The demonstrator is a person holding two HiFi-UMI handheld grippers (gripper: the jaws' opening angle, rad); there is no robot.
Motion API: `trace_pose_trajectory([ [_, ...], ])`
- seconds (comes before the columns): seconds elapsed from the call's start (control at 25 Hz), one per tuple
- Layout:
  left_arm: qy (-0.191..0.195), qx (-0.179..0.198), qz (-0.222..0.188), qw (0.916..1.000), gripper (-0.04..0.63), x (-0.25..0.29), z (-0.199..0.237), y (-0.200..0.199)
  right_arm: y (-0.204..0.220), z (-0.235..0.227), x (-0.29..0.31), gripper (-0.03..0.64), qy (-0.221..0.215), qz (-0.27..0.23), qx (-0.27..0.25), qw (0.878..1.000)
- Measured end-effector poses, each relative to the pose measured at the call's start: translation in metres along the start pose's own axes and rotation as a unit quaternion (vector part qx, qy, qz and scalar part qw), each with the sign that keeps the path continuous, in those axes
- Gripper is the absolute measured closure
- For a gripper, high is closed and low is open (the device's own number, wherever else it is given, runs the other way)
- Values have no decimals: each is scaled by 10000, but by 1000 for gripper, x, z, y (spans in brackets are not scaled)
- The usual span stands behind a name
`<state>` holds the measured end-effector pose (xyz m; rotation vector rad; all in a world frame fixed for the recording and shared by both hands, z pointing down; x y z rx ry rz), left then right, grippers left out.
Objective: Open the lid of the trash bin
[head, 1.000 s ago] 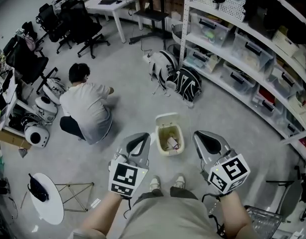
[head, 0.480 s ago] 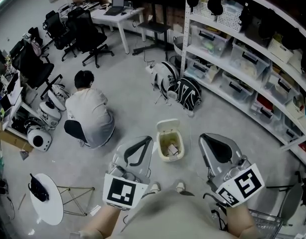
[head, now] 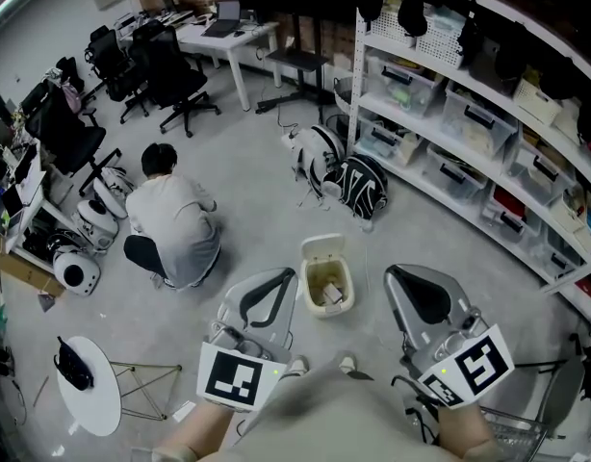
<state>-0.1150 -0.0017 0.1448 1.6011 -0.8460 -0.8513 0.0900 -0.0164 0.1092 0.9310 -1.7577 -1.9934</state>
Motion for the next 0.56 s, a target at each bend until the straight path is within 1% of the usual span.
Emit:
trace_pose_trajectory([
  [0.16,28,45,11,10000,594,3,1,3,-2,-1,2,614,-37,-24,-13,10000],
  [0.56,15,59,0,10000,594,2,6,-5,-14,0,7,614,-72,-89,-83,9999],
])
Point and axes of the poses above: the fingertips, and each gripper's own axes: x forward along the fingers, z to its left, y out of its underside, the point moved 7 cm from there along -x, backward along the fingers, and after that the axes turned 15 degrees about -z, right-handed, at the moved point
